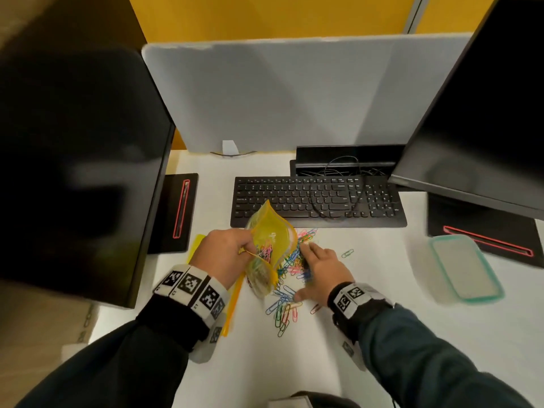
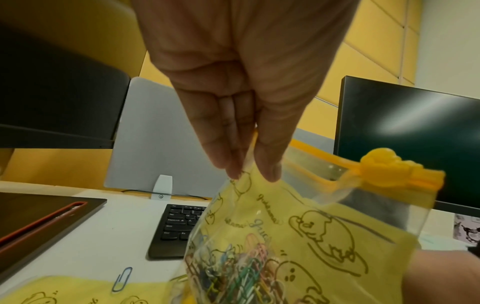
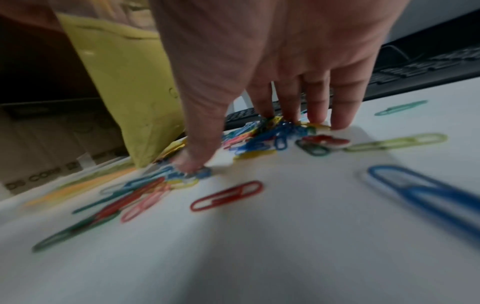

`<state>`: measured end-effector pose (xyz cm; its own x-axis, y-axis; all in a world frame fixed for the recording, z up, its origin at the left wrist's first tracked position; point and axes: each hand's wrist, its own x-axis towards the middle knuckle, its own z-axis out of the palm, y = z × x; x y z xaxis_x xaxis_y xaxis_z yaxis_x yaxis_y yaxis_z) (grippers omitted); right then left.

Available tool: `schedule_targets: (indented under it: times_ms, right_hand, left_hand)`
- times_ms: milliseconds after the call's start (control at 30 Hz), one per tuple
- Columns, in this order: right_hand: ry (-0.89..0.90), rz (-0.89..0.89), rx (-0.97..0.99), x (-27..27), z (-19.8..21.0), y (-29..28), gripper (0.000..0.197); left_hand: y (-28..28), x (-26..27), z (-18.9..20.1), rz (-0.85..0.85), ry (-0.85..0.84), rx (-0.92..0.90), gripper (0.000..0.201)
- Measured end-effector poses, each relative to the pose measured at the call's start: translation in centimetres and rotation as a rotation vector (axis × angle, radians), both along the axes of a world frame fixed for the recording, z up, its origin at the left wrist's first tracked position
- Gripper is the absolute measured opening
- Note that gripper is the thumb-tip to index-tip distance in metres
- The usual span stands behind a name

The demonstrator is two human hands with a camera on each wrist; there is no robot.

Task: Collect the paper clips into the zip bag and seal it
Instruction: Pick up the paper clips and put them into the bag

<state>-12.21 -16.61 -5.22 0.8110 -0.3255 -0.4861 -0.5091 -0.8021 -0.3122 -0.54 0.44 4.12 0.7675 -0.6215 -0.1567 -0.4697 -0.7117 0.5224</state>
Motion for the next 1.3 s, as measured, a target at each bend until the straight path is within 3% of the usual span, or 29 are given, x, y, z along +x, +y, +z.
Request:
schedule_targets:
  times_ms: [133, 333, 567, 700, 800, 900, 1000, 1100, 1200, 1300]
  right_hand:
    - [-0.116, -0.014, -0.022, 0.2, -0.4, 0.4, 0.058]
    - [-0.139, -0.019, -0.047, -0.5, -0.6, 0.3, 0.036]
    - [-0.228, -0.184, 0.026, -0.5, 0.0, -0.2, 0.031]
    - [-0.351, -0.306, 0.166, -1.2, 1.0, -0.6, 0.02]
    - [-0.496, -0.391, 0.257, -2.2, 3.0, -1.3, 0.052]
    - [-0.628, -0.429, 0.336, -2.3, 6.2, -1.9, 0.054]
    - [-0.732, -0.367, 0.344, -0.8, 9.8, -1.7, 0.05]
    - [-0.75, -0.201, 0.213, 1.6, 12.3, -0.5, 0.035]
    - [-0.579, -0.027, 0.035, 4.0, 12.2, 1.0, 0.025]
    - [-0.445, 0.014, 0.046, 4.9, 11.4, 2.3, 0.028]
  left_hand:
    - [0.1, -0.2, 0.1, -0.008, 0.001, 0.009, 0.011]
    - [-0.1, -0.4, 0.2, -0.069, 0.0, 0.026, 0.011]
    - [-0.8, 0.3, 0.4, -0.107, 0.003, 0.057, 0.012]
    - [-1.1, 0.6, 0.5, -0.119, 0.011, 0.068, 0.012]
    - [-1.1, 0.9, 0.6, -0.125, 0.002, 0.079, 0.013]
    - [-1.1, 0.9, 0.7, -0.126, 0.003, 0.084, 0.014]
    - [-1.4, 0.8, 0.6, -0.139, 0.01, 0.087, 0.017]
    - [-1.8, 0.4, 0.6, -0.155, 0.015, 0.057, 0.015]
    - [-2.2, -0.1, 0.8, -0.174, -0.001, -0.019, 0.012]
    - [-2.2, -0.2, 1.3, -0.169, -0.029, -0.075, 0.008]
